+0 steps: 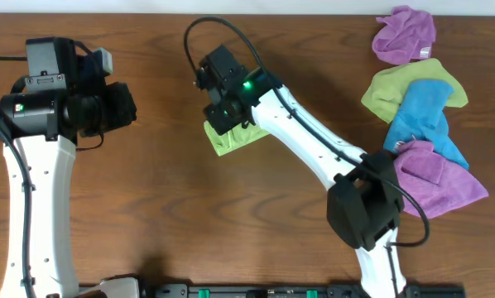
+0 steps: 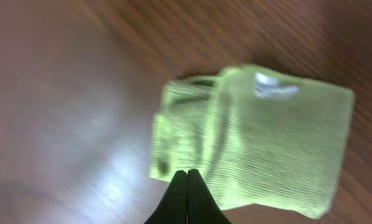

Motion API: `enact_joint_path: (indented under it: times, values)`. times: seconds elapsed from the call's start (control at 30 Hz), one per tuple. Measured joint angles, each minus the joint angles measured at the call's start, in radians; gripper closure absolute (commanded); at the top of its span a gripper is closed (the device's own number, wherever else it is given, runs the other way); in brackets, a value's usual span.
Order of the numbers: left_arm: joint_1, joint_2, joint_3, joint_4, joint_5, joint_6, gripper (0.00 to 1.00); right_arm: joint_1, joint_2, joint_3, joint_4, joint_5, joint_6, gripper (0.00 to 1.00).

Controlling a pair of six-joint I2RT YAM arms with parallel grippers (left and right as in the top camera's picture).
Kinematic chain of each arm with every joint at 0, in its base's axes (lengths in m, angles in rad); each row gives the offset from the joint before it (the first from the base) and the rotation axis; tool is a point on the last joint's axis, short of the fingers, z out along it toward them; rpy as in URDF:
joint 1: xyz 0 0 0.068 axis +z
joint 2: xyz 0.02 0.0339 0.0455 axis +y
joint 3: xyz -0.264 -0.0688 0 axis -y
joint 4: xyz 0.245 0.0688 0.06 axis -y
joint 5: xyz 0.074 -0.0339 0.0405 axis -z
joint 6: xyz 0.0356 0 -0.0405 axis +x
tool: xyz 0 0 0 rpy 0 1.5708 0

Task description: Fold the cloth

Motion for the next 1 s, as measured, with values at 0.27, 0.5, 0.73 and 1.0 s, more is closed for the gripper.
enact_joint_path:
  times: [0.27,0.5,0.73,1.0]
  values:
    - [0.000,0.000,0.000,-0.001,0.000,0.000,0.94,-0.048,0.000,-0.119,0.128,0.071,0.016,0.98]
    - [0.000,0.000,0.000,-0.001,0.000,0.000,0.94,-0.031,0.049,-0.124,0.159,0.014,0.017,0.99]
    - [0.000,0.000,0.000,-0.001,0.000,0.000,0.94,0.022,0.084,-0.128,0.170,-0.048,0.018,0.98]
    - [0.000,0.000,-0.001,0.032,-0.020,0.020,0.94,0.029,0.084,-0.113,0.105,-0.119,0.027,0.99]
